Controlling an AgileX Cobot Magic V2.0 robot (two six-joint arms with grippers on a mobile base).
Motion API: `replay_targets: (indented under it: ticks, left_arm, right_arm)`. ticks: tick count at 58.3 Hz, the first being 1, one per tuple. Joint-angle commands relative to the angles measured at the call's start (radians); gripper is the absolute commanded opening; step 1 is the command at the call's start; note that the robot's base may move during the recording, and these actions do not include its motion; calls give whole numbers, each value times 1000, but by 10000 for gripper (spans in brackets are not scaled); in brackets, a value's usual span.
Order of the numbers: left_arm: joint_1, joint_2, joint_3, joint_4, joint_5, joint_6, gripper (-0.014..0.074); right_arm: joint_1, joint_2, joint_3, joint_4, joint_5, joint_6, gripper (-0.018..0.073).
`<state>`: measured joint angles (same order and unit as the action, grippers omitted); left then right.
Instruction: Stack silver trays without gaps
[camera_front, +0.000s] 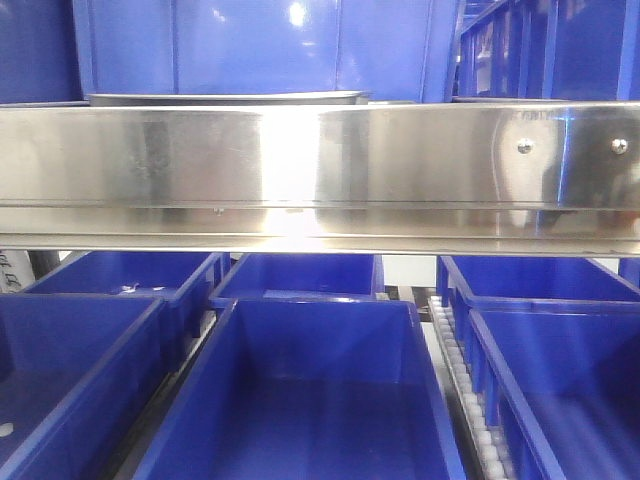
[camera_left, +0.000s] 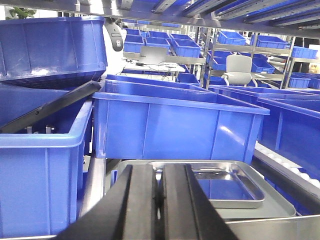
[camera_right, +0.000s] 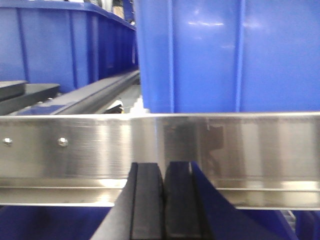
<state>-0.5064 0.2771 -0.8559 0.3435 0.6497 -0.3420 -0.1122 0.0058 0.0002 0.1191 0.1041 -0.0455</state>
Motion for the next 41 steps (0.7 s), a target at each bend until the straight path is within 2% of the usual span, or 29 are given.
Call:
replay_targets:
  ticks: [1,41]
  left_arm:
    - [3,-3,-2,3,-17,-7,-7]
    - [3,-3,-2,3,-17,-7,-7]
  right_arm:
    - [8,-6,0,-10,-13,-11,-79]
    - [8,-6,0,-10,-7,-11,-79]
